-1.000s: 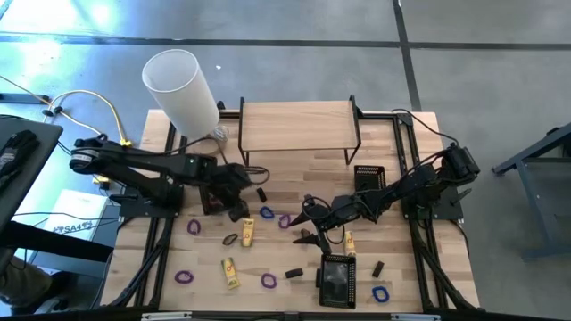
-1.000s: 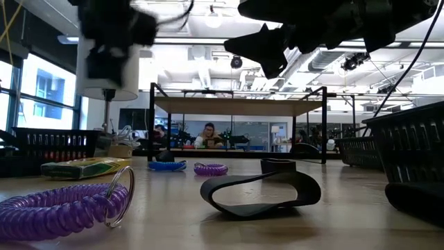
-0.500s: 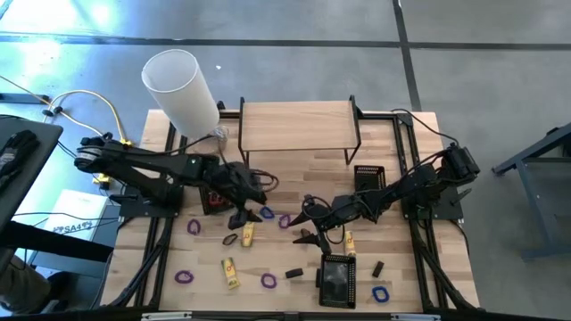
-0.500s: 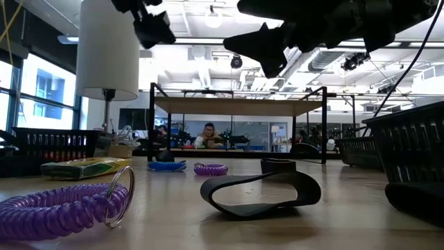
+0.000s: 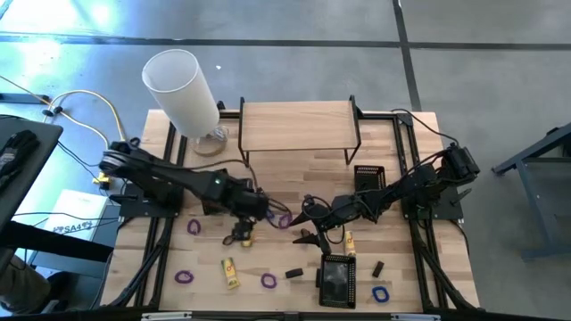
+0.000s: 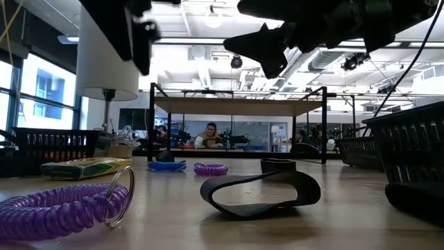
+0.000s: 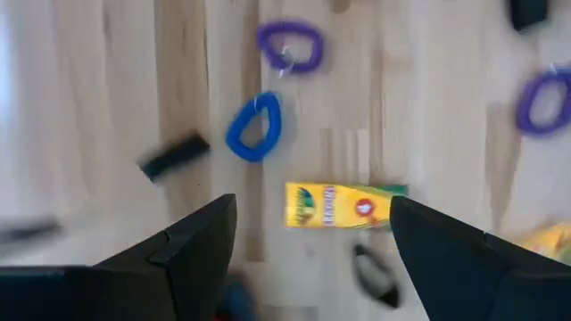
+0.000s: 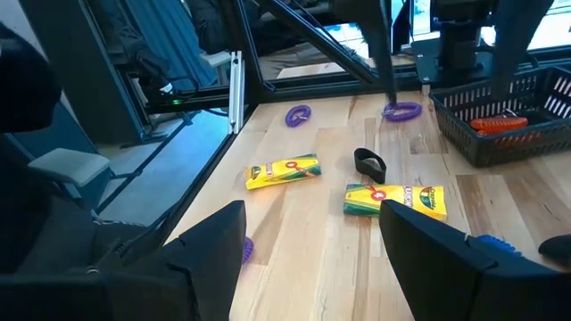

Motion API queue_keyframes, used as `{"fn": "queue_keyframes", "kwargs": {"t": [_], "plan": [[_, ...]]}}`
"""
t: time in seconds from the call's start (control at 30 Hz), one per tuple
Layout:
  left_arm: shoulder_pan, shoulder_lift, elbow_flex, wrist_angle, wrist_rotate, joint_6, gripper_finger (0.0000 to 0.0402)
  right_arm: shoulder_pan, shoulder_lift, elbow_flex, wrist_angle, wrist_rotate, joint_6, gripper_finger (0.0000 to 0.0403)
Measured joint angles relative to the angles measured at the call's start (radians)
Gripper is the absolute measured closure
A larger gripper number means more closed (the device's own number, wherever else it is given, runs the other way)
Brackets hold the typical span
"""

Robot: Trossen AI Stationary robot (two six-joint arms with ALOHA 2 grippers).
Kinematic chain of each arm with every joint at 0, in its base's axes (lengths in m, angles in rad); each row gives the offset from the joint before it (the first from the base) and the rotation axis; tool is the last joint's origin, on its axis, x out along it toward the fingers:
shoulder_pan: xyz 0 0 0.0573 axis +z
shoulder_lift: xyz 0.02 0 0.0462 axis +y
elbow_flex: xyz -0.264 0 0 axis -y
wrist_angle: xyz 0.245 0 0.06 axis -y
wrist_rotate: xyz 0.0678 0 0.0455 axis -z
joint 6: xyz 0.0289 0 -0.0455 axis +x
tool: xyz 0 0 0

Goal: Pick & Place Office Desk Supplies
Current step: Put the top left crayon box into the bottom bin

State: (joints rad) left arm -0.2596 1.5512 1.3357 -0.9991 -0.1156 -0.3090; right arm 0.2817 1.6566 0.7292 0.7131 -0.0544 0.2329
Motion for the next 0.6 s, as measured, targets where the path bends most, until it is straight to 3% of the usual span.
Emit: {"fn": "queue_keyframes", "kwargs": {"t": [0.13,0.33,0.5,0.6], "plan": [[0.003,0.064,0.000,-0.006,0.051,-0.251,0.0114,0.000,0.000,0.000,-0.006,0.000,-0.001,0.0156],[0.001,0.130,0.000,-0.016,0.234,-0.244,0.0114,0.000,0.000,0.000,-0.022,-0.025,-0.001,0.0156],[-0.009,0.165,0.000,-0.010,0.243,-0.269,0.0114,0.000,0.000,0.000,-0.029,-0.034,-0.001,0.0156],[0.013,0.164,0.000,-0.017,0.216,-0.524,0.0114,0.006,0.000,0.000,-0.035,-0.037,-0.001,0.0156]]}}
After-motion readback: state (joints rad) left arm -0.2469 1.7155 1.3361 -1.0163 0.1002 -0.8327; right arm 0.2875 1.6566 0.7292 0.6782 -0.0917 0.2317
